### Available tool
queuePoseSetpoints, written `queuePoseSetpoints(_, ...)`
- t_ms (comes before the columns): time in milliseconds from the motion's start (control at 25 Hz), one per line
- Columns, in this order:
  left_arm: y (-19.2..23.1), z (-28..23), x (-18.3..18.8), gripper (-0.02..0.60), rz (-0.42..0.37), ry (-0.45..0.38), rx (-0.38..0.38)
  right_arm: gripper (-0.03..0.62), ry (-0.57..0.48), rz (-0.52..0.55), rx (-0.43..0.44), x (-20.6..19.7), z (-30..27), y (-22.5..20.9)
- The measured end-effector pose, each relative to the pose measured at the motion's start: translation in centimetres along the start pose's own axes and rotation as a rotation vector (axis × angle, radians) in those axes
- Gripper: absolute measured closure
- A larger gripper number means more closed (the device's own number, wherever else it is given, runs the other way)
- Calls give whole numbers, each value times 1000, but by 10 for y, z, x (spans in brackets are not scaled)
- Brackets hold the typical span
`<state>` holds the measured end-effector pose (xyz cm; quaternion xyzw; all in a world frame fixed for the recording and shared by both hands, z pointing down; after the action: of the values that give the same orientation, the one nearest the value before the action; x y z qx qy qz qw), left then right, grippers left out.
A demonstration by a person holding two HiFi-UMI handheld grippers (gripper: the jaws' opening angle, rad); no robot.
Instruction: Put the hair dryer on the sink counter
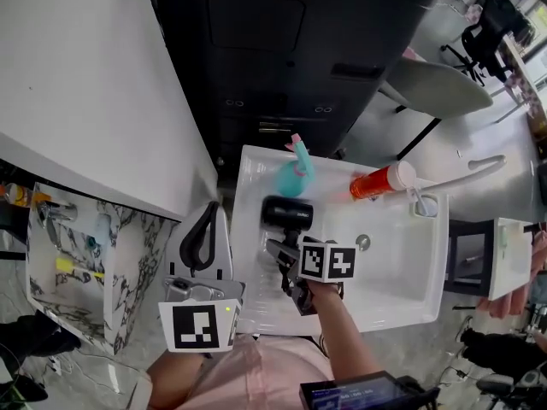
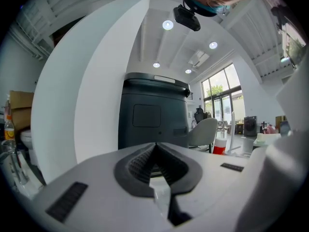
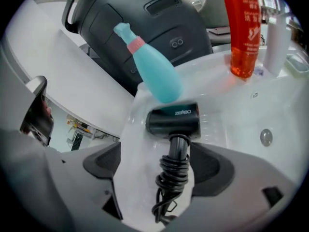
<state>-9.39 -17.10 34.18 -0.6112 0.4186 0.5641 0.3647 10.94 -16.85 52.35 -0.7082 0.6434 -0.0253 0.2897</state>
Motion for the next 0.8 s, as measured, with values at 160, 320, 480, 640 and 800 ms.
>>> queuePoseSetpoints(160, -2, 8, 21, 571, -5, -33, -13, 155, -156, 24, 51, 12, 45, 27)
queuePoseSetpoints(320, -3, 18, 52, 571, -7, -89, -33, 219, -398, 128, 91, 25, 102, 70)
queuePoseSetpoints(480, -9, 26, 82, 571, -3, -158, -77, 383, -710, 285, 72, 37, 160, 105)
queuePoseSetpoints(640, -19, 37, 104, 571, -41, -218, -108, 495, -906, 387, -6, 37, 199, 123)
queuePoseSetpoints(800, -29, 46, 116, 571, -80, -263, -129, 592, -1004, 428, -50, 31, 221, 128)
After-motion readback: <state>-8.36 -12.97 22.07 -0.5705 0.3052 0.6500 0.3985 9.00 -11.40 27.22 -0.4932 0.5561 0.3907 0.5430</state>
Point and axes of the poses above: the fingertips, and each gripper's own axes: z backward along the fingers, y to its left, x out of its top, the point moved 8 cm from there along z, backward along the fingers, and after that the axes turned 5 degrees about -x, right-handed, at the moved point
